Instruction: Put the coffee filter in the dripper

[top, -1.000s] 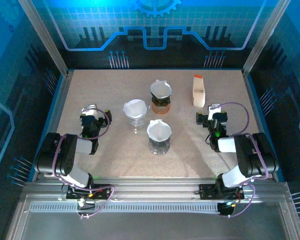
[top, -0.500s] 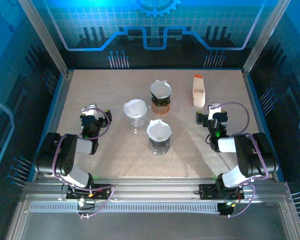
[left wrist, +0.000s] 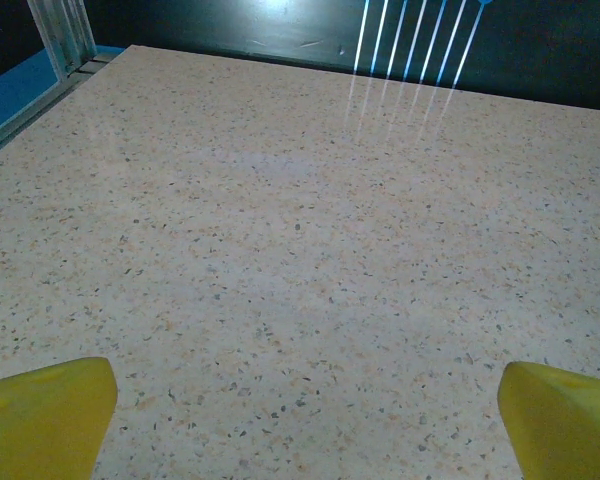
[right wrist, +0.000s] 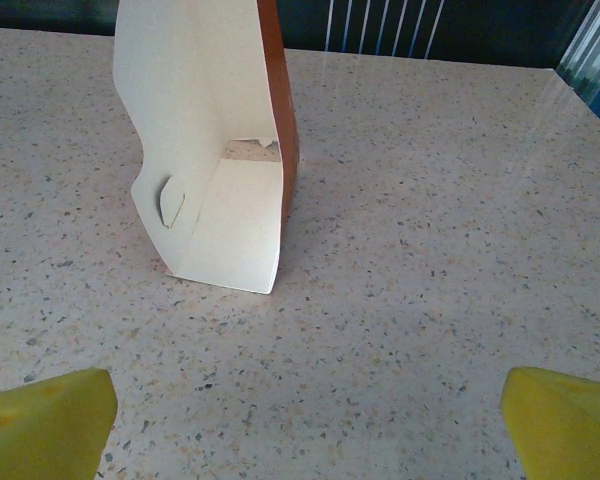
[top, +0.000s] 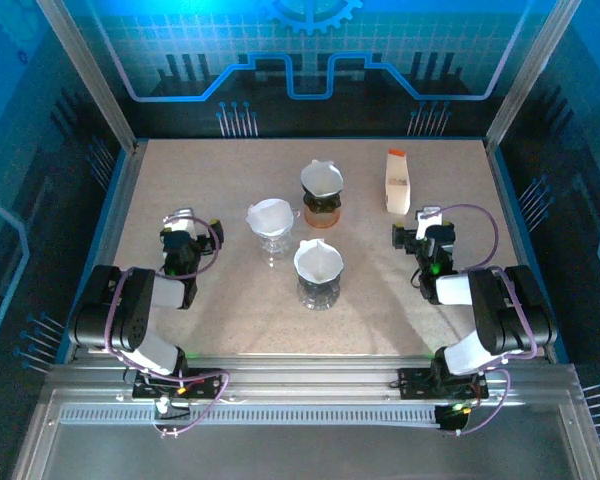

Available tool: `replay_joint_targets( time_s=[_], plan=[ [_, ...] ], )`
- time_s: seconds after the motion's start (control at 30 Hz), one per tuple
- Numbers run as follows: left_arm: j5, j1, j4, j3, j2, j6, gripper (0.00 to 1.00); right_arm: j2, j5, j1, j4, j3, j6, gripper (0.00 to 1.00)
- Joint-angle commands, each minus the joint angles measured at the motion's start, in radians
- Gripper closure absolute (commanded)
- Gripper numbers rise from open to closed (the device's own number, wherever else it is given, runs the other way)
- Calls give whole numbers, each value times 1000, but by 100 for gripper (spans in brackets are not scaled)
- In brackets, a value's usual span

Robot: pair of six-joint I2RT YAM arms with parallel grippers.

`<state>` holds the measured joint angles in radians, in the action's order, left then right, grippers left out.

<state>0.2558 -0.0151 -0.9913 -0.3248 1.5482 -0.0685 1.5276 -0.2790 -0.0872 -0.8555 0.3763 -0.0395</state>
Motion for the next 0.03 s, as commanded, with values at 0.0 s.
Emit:
replay_joint_targets(
  time_s=[0.0],
  plan=[
    [-15,4,2,-20,1,18,1,8,-9,-18,-53,7,21,0]
  ],
)
